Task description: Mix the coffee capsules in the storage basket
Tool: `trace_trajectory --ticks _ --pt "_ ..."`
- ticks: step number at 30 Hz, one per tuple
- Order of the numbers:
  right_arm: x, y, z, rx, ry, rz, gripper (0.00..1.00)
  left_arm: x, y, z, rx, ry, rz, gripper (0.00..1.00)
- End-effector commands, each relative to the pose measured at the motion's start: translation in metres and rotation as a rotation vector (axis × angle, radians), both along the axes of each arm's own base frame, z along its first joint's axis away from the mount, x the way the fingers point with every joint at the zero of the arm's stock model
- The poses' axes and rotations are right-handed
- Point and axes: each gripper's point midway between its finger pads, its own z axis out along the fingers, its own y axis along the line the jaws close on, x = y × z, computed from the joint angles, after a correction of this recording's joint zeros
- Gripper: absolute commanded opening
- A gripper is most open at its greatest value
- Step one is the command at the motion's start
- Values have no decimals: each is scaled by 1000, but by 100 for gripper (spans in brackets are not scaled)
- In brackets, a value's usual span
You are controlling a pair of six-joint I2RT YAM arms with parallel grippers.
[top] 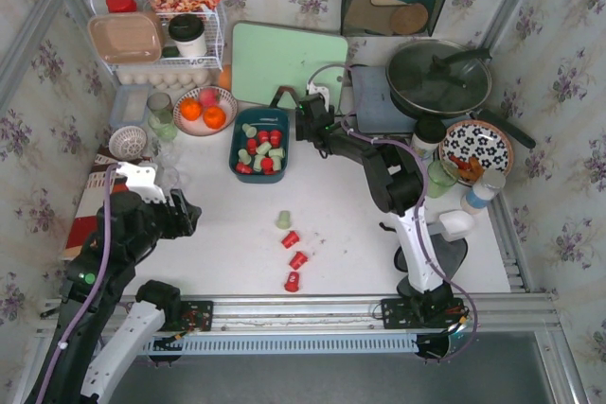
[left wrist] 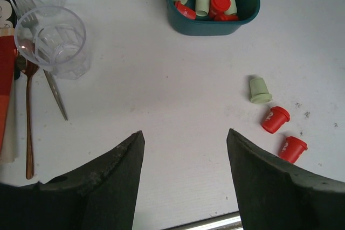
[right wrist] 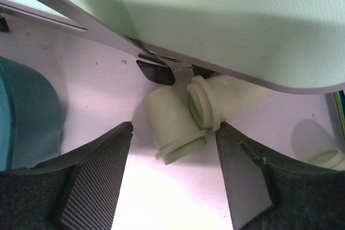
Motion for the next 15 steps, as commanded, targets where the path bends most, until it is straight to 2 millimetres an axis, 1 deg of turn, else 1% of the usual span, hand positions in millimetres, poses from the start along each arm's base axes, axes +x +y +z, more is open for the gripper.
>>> trace_trajectory --ticks 1,6,10,15 --pt "3 5 -2 5 1 29 68 0 -1 4 -9 -14 -5 66" --pt "-2 12 -5 23 29 65 58 0 0 4 -7 -16 -2 66" --pt "-9 10 -5 31 45 62 50 0 1 4 -5 -19 3 66" --pt "-17 4 14 45 22 45 47 0 1 4 -4 -20 3 66"
